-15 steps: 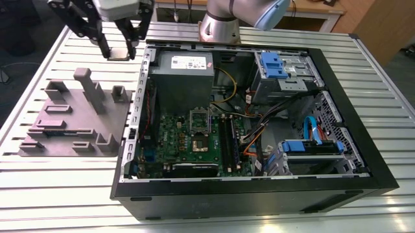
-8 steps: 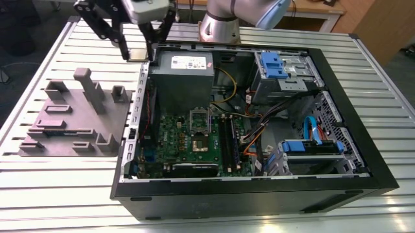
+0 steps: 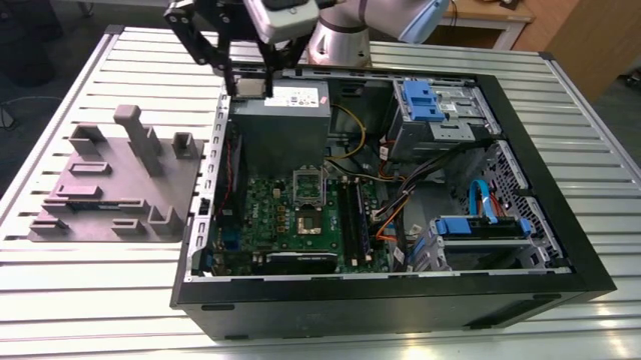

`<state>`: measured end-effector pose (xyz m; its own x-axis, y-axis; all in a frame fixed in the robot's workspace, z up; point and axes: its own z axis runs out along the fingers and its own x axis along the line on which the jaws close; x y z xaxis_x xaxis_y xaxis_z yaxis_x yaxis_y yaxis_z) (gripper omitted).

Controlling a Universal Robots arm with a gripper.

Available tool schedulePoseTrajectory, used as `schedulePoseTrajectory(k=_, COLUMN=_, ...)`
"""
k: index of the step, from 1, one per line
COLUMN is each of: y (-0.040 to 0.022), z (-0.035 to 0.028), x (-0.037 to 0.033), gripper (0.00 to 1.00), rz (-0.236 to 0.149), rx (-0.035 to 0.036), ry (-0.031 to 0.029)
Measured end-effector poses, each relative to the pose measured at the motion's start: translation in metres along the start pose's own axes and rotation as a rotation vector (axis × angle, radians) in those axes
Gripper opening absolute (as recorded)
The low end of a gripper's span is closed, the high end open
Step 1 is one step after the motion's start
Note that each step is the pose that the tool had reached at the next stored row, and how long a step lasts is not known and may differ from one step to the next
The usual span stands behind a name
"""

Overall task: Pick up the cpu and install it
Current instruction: 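Pick up the cpu and move it towards the insertion slot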

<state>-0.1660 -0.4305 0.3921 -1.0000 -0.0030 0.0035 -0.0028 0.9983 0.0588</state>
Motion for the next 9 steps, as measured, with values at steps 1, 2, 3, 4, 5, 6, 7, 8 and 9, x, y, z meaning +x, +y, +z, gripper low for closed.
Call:
schedulePoseTrajectory(k=1, y=0.0, z=0.0003, x=-0.0045, gripper=0.47, rz=0.0, rx=0.0, ry=0.0)
schedulePoseTrajectory(k=2, y=-0.0001, z=0.0007, x=-0.009, gripper=0.47, rz=0.0, rx=0.0, ry=0.0)
schedulePoseTrajectory(k=3, y=-0.0001, z=0.0011, x=-0.0139, gripper=0.47, rz=0.0, rx=0.0001, ry=0.0001)
schedulePoseTrajectory(k=4, y=-0.0002, z=0.0017, x=-0.0184, gripper=0.47, rz=0.0, rx=0.0001, ry=0.0)
schedulePoseTrajectory(k=5, y=-0.0002, z=0.0022, x=-0.0229, gripper=0.47, rz=0.0, rx=0.0, ry=0.0)
schedulePoseTrajectory(k=6, y=-0.0002, z=0.0026, x=-0.0274, gripper=0.47, rz=0.0, rx=0.0001, ry=0.0)
schedulePoseTrajectory(k=7, y=-0.0003, z=0.0029, x=-0.0318, gripper=0.47, rz=0.0, rx=0.0004, ry=0.0)
schedulePoseTrajectory(k=8, y=-0.0003, z=0.0032, x=-0.0363, gripper=0.47, rz=0.0, rx=0.0007, ry=0.0)
schedulePoseTrajectory(k=9, y=-0.0003, z=0.0034, x=-0.0403, gripper=0.47, rz=0.0, rx=0.0012, ry=0.0)
